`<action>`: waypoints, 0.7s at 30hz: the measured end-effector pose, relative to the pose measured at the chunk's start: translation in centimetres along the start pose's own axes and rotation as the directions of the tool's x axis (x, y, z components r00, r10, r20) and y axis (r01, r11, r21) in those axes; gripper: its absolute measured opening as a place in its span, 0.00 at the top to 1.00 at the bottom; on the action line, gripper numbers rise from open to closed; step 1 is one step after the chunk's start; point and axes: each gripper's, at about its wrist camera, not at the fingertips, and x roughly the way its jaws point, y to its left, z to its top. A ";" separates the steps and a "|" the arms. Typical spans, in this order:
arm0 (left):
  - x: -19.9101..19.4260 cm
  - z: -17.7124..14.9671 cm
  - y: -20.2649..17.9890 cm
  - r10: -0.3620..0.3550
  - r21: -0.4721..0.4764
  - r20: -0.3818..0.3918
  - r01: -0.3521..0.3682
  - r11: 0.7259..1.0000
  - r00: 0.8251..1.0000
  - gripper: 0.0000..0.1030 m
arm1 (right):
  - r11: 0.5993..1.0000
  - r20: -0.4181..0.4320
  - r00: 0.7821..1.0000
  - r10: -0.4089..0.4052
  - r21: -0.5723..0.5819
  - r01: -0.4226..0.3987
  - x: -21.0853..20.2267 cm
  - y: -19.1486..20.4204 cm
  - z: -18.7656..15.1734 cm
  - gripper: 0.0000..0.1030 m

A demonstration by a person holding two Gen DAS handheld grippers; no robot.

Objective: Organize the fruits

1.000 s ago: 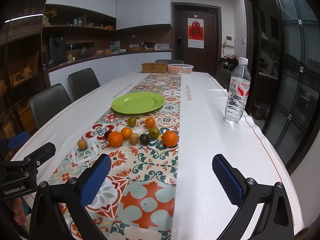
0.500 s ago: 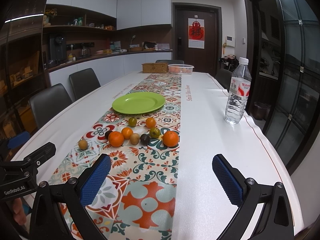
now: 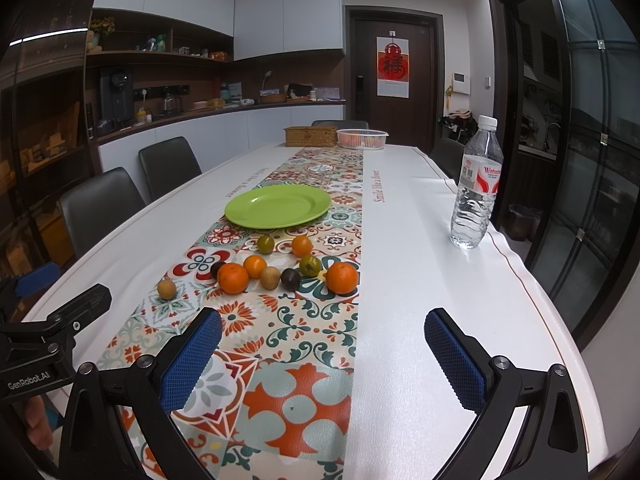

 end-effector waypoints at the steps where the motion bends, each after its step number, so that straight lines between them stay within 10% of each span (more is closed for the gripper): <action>1: 0.0 0.0 0.0 0.001 0.000 0.001 -0.001 1.000 1.000 0.00 | 1.000 0.000 1.000 0.000 0.000 0.000 0.0 0.0 0.0 0.01; 21: -0.3 0.2 0.1 0.003 -0.002 0.002 -0.003 1.000 1.000 0.00 | 1.000 -0.001 1.000 0.000 -0.003 0.000 -0.3 0.2 0.2 0.01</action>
